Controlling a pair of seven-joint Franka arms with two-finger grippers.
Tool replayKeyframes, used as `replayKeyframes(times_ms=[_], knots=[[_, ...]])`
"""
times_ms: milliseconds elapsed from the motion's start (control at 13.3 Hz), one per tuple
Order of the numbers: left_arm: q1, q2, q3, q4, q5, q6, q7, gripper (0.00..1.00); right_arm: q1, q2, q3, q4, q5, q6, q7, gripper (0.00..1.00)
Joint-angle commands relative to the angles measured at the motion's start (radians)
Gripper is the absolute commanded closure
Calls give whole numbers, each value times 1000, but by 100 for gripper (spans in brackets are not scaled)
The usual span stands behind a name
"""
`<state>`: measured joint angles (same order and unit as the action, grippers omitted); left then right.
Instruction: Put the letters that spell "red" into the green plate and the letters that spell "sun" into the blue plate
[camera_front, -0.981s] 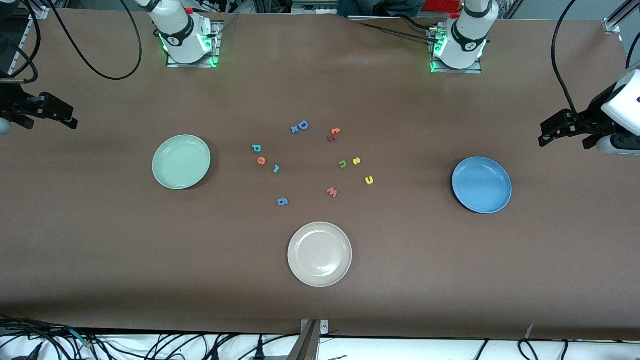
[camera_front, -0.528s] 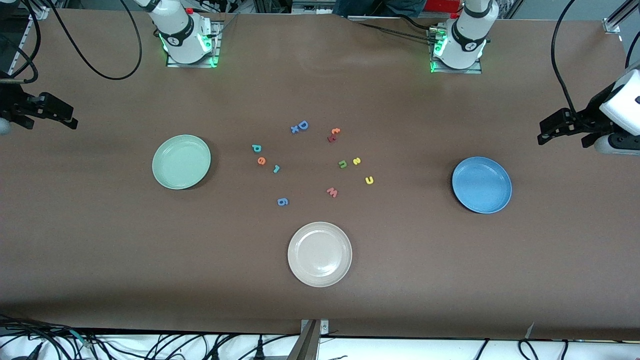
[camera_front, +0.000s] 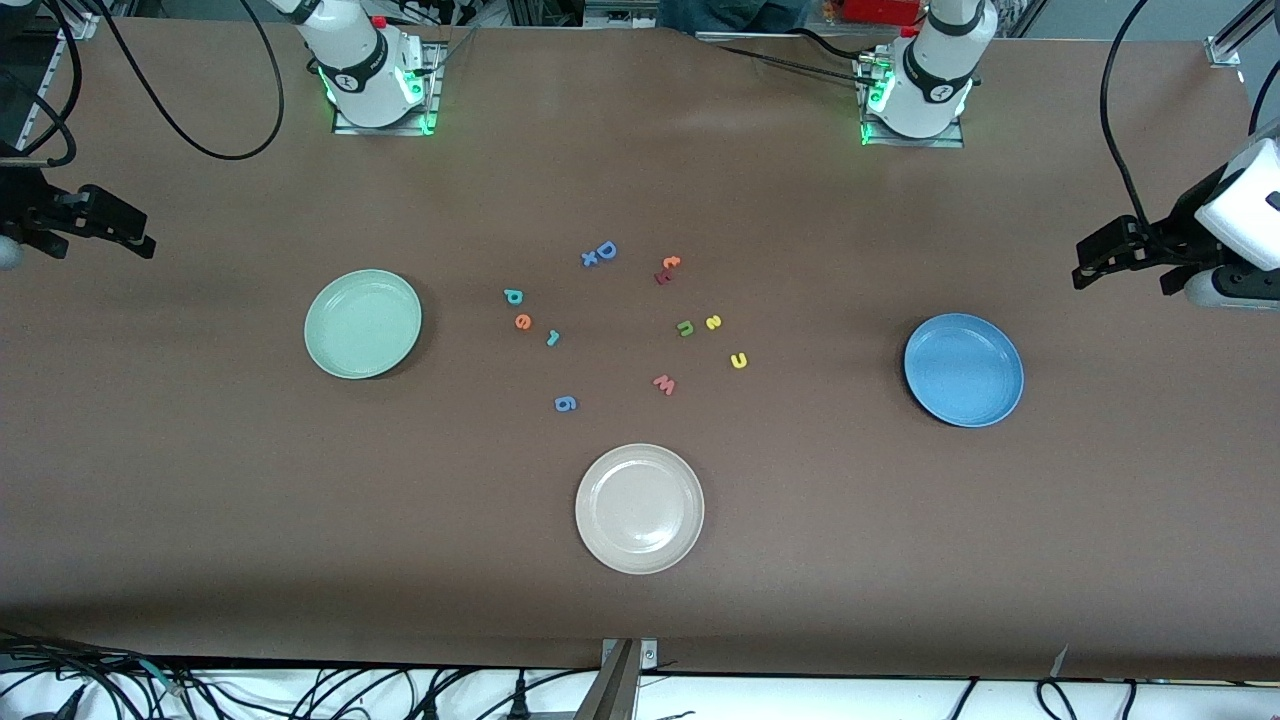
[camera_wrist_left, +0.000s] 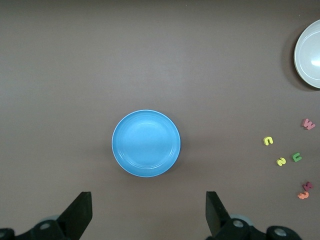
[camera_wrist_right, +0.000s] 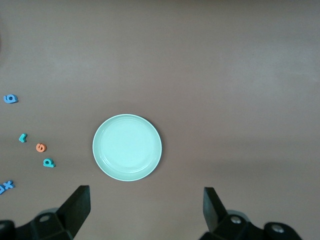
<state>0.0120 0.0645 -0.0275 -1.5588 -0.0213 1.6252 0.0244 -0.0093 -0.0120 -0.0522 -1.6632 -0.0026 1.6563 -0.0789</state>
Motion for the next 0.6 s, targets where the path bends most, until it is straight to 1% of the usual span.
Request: replayKeyframes(times_ms=[0, 528], knots=[[2, 6, 0, 23, -28, -24, -1, 0, 6, 10, -5, 26, -3, -24, -7, 0], [2, 6, 0, 23, -26, -24, -1, 0, 6, 10, -3, 26, -3, -24, -1, 0]])
